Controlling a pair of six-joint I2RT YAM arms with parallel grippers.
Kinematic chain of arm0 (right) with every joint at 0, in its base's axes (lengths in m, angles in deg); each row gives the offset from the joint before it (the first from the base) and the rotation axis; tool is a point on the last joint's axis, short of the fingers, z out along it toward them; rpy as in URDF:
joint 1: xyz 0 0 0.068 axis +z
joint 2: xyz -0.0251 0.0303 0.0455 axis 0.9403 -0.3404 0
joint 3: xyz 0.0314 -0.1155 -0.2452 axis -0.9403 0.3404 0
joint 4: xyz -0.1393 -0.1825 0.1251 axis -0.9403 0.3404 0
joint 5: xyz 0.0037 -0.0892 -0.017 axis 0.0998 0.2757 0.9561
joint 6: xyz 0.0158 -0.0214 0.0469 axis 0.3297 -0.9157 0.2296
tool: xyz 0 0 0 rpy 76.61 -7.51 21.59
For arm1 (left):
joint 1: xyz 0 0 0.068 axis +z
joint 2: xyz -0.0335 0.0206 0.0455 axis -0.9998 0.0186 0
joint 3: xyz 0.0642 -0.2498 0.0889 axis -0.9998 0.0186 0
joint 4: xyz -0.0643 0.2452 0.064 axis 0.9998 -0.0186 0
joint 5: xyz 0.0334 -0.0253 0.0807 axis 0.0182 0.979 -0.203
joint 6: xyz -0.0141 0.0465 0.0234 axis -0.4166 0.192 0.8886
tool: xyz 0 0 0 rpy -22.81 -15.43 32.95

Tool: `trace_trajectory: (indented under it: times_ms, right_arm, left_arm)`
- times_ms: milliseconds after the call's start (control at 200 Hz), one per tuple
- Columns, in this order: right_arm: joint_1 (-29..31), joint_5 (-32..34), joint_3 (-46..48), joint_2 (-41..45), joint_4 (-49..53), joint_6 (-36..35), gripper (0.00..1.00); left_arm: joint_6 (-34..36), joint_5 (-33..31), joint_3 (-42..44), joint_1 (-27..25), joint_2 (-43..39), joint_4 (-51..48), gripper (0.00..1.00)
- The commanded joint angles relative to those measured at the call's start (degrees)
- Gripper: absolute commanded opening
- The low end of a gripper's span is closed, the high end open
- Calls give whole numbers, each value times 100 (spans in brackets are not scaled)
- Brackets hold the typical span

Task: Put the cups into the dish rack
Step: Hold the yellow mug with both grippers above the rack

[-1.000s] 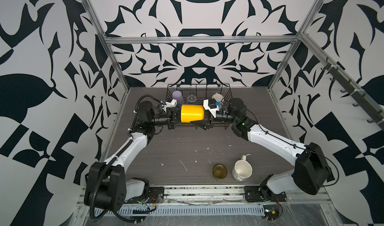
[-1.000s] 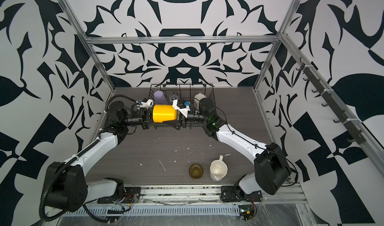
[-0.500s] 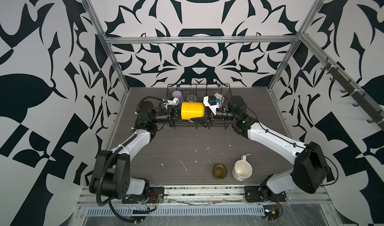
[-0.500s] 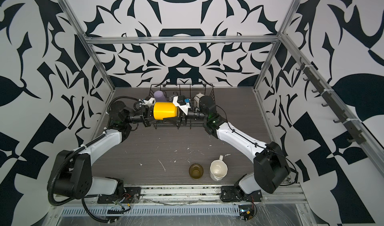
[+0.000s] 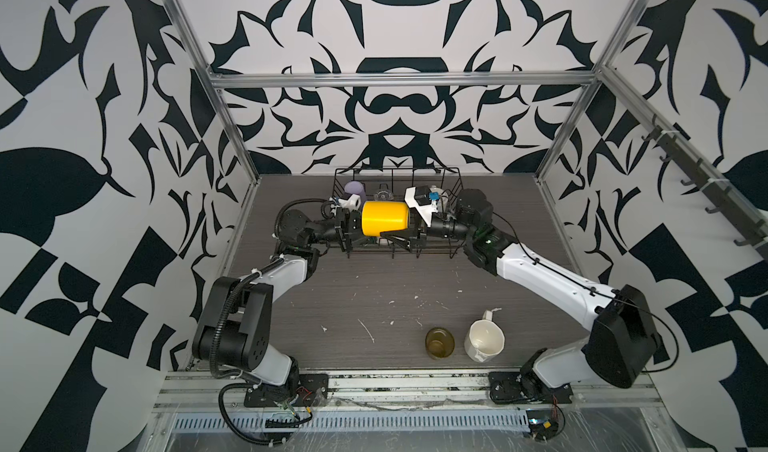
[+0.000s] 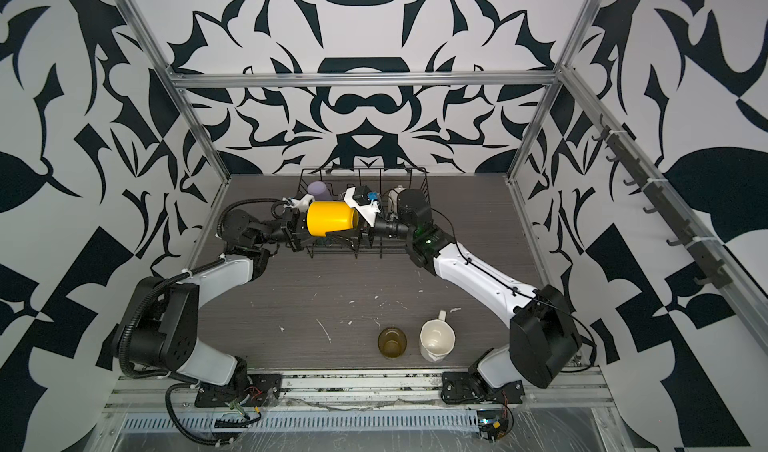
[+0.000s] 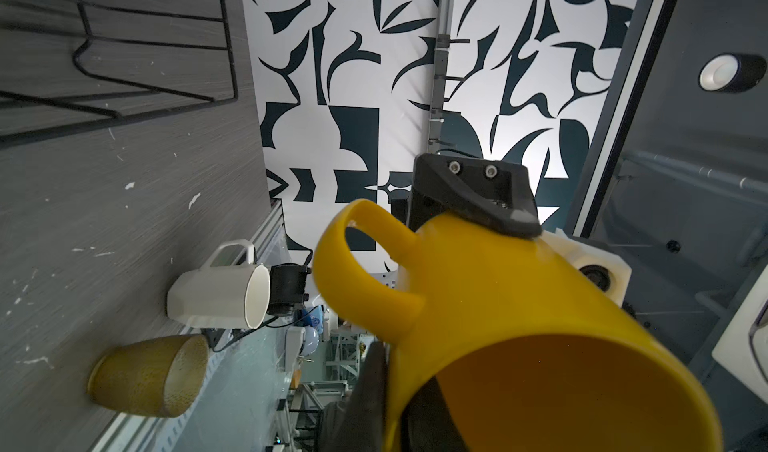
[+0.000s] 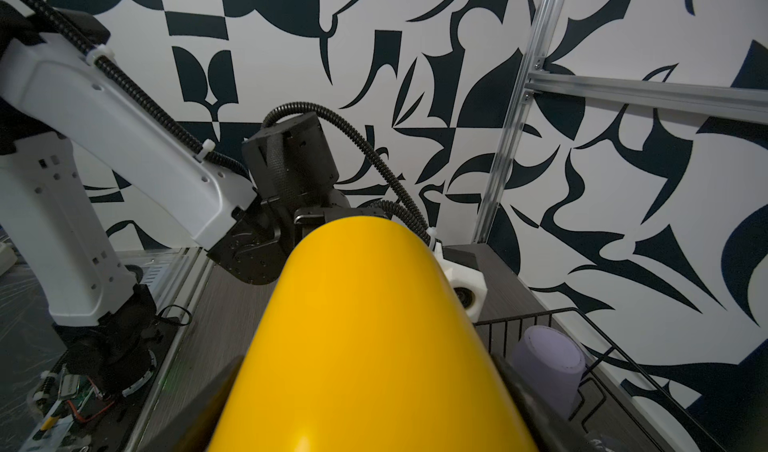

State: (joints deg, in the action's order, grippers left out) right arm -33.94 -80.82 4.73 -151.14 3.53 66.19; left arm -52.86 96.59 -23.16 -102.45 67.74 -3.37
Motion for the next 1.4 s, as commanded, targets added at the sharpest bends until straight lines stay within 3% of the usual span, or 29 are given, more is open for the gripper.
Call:
trace_trajectory:
  times_ms: [0, 200, 380, 610, 760, 845, 910, 950, 1000, 1105, 1395]
  right_arm:
    - [27, 482, -218, 179, 74, 226, 0]
    - [4, 895, -342, 248, 170, 398, 0]
    - [-41, 1397, -501, 428, 502, 425, 0]
    - [-315, 2057, -926, 620, 1518, 461, 0]
    - [-458, 2618, -1566, 375, 2578, 460, 0]
    - [-498, 2882, -2075, 91, 3227, 415, 0]
    - [-512, 3072, -2452, -183, 3703, 306, 0]
    - [-506, 3179, -2709, -373, 3988, 259, 0]
    - [-513, 3339, -3066, -631, 4339, 192, 0]
    - [-507, 3598, -3721, -1164, 4904, 46, 0]
    - [-513, 4292, -5443, -2534, 6224, -372, 0]
  left_arm:
    - [-162, -3, -93, -32, -199, 855, 31]
    - [-29, -11, 31, 107, -241, 855, 80]
    - [12, 48, 98, 272, -303, 850, 100]
    - [220, 87, 122, 654, -547, 648, 100]
    - [1309, 12, 69, 754, -923, -689, 99]
    - [2998, -138, -130, 780, -1379, -3006, 99]
    - [5296, -552, -648, 789, -1939, -6144, 99]
    - [6883, -1136, -1186, 784, -2109, -8153, 99]
    - [7886, -1735, -1669, 781, -2193, -9546, 99]
    - [7911, -2277, -1651, 904, -2443, -9510, 99]
    - [8495, -4708, -1408, 916, -3256, -9801, 99]
